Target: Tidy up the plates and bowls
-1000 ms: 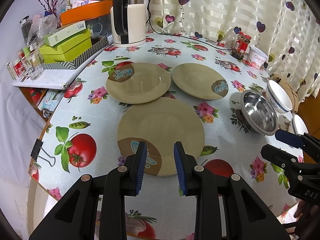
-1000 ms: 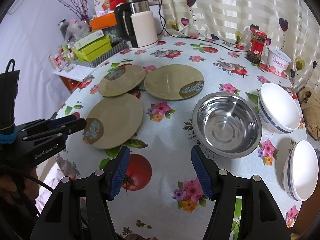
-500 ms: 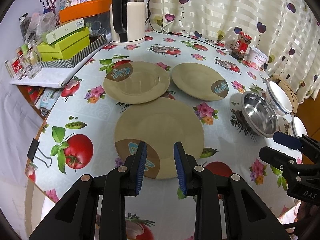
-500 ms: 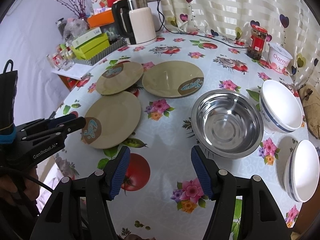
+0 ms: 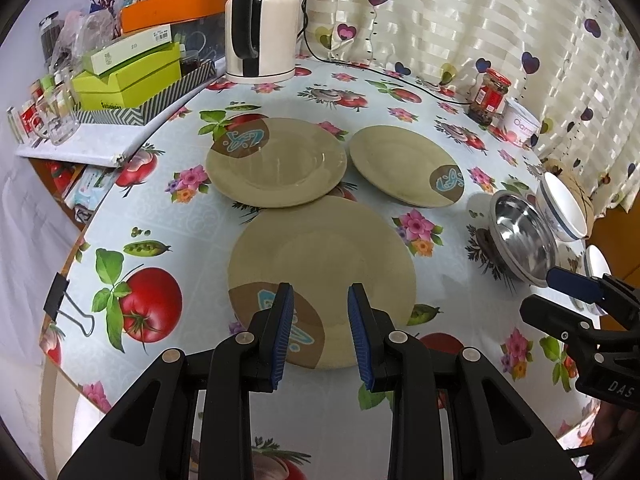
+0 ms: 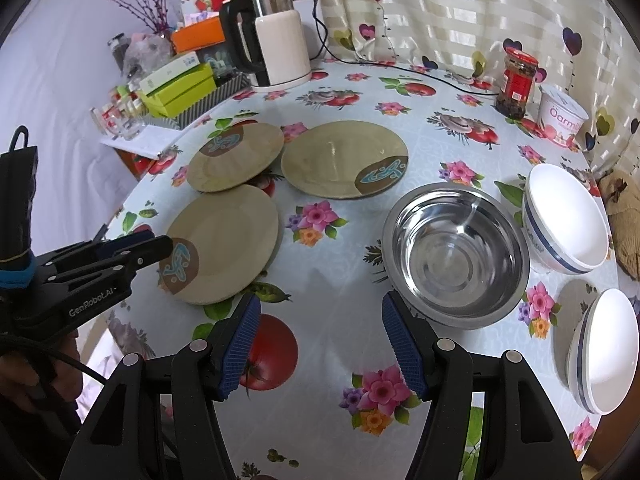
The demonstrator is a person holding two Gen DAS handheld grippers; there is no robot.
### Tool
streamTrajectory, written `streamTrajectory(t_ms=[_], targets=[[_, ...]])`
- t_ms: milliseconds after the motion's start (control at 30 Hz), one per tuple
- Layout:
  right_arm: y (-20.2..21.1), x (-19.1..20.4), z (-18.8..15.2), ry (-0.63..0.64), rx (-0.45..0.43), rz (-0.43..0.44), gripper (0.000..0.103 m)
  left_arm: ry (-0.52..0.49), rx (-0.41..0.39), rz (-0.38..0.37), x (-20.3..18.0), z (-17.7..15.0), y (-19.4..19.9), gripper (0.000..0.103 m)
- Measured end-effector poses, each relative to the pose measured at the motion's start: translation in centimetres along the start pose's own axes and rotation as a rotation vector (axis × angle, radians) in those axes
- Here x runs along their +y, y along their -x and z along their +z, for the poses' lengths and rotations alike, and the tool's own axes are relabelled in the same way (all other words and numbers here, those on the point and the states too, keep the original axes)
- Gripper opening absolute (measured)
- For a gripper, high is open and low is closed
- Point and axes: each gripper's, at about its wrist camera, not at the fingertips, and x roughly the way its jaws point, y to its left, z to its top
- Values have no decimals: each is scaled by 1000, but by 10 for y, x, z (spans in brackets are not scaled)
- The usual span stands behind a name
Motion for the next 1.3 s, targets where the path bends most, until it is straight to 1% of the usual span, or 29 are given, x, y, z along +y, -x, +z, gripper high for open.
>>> streamTrajectory(t_ms=[533,733,967,1300], targets=[[-10,6,17,25,20,1,64,36,-4,-8,15,7,-6,29],[-13,8,21,32,19,2,64,63,-1,-26,21,10,-8,29],[-19,16,34,57,14,14,64,82,-4,-38,29,14,-10,29],[-31,26,52,79,6,41,64,112,-11,-36,43,22,-14,29]])
